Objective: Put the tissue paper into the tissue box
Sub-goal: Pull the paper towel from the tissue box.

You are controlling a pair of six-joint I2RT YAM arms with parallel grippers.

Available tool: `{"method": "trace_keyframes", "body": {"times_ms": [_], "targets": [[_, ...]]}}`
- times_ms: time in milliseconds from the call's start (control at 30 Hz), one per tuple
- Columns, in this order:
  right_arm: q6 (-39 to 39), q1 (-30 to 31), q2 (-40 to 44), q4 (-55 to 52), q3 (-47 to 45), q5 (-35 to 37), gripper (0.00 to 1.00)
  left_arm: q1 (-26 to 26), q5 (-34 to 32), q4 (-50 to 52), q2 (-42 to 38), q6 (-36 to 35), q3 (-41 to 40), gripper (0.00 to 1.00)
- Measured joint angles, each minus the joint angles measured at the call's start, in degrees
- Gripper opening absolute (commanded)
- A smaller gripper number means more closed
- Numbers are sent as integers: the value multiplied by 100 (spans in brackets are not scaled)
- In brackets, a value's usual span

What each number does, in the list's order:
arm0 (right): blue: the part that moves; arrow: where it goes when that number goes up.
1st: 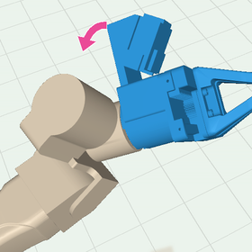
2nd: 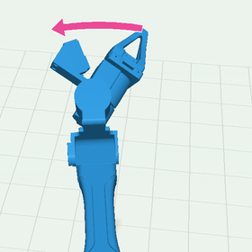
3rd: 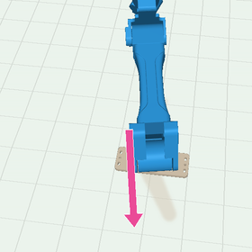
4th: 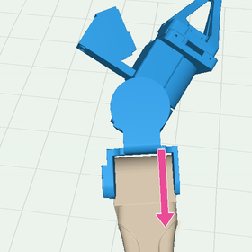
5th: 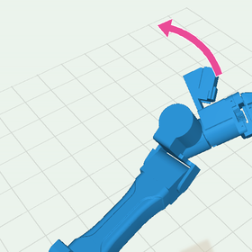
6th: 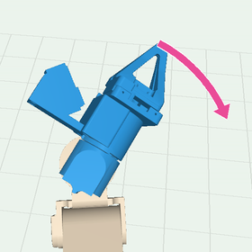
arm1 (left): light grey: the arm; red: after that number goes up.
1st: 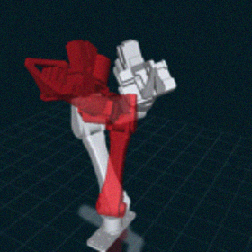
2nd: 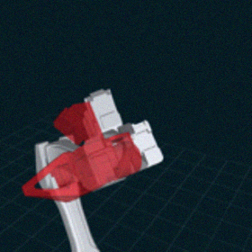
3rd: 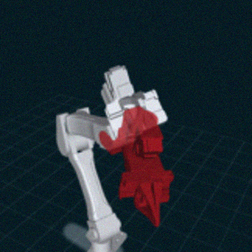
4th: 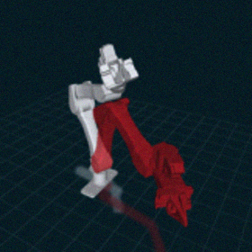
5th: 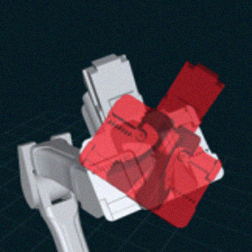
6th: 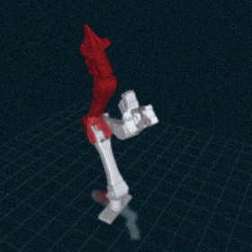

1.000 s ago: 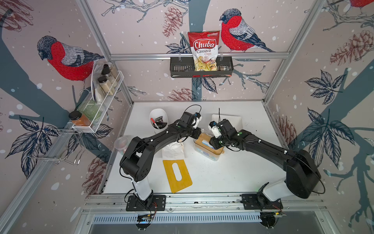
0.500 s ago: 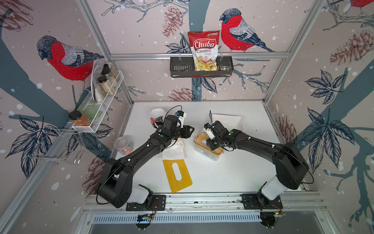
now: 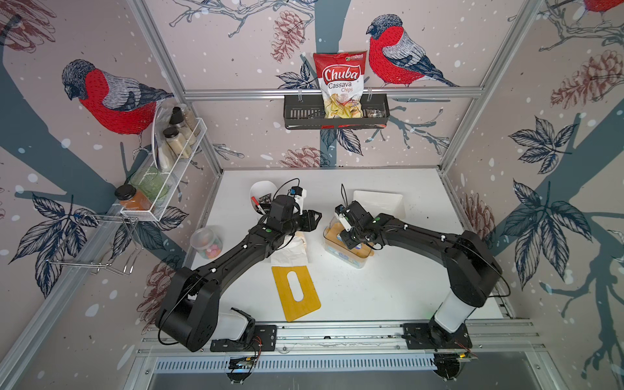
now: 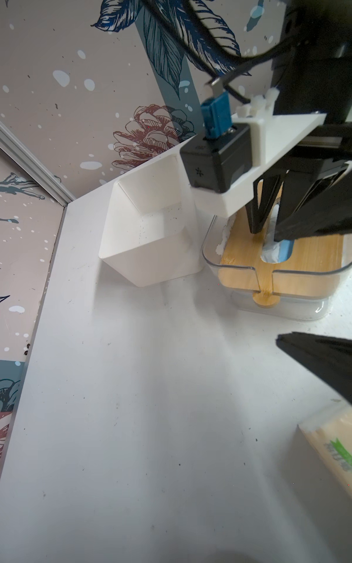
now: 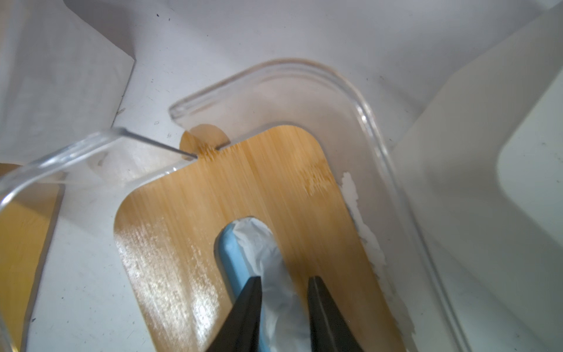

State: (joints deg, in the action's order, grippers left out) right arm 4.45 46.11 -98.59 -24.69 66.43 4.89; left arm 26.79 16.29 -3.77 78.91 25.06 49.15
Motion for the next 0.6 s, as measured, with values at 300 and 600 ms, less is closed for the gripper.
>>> {"method": "trace_keyframes", "body": {"times_ms": [300, 600], "targets": [[-20, 63, 72, -339, 0, -103, 21, 0, 0, 0, 9, 0, -4, 54], [-131, 59, -101, -404, 48, -118, 20, 0, 0, 0, 4, -2, -81, 54]]}}
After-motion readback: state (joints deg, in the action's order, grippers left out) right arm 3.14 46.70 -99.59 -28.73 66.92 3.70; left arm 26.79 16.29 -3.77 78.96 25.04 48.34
